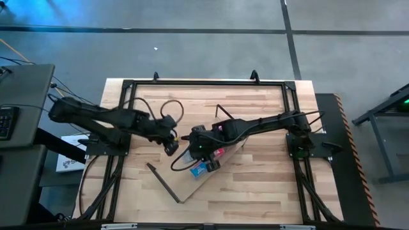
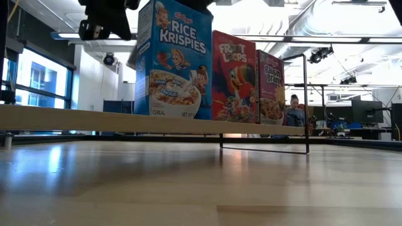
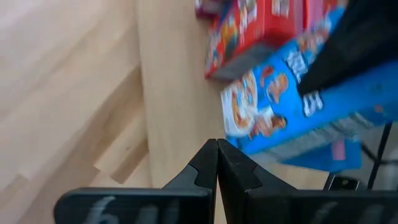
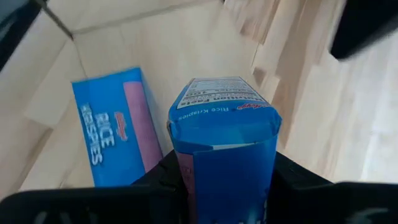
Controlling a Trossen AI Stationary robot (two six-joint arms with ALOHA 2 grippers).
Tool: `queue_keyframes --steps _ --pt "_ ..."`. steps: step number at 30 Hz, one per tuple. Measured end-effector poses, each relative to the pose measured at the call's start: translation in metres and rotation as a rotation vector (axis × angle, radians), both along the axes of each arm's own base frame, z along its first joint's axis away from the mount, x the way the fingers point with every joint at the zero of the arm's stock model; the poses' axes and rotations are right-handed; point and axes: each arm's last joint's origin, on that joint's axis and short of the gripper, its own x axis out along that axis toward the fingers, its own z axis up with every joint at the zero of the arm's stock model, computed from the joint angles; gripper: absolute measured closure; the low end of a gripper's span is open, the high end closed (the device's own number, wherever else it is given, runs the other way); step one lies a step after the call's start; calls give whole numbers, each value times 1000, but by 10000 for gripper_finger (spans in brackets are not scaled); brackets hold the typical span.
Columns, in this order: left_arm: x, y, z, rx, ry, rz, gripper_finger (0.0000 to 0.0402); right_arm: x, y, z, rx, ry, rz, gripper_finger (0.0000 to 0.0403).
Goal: Stack cereal on shelf
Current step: Put the blue cereal box on the shelf aligned with the other blue cereal box
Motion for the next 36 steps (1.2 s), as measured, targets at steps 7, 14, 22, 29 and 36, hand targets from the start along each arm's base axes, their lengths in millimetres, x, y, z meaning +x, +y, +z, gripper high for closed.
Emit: queue_keyframes --steps 7,14,22,29,36 --pt "12 -18 -18 -26 81 -44 401 6 1 -15 20 45 19 299" --pt "14 -32 -24 -18 99 -68 401 9 1 -17 25 34 13 278" --pt "12 -40 -37 -7 62 -31 401 10 0 -17 25 31 13 209" --pt "12 -45 -55 -45 23 -14 401 13 -4 -19 22 27 4 202" --pt "12 -45 -56 -37 20 -27 401 13 -10 -1 70 -11 13 202"
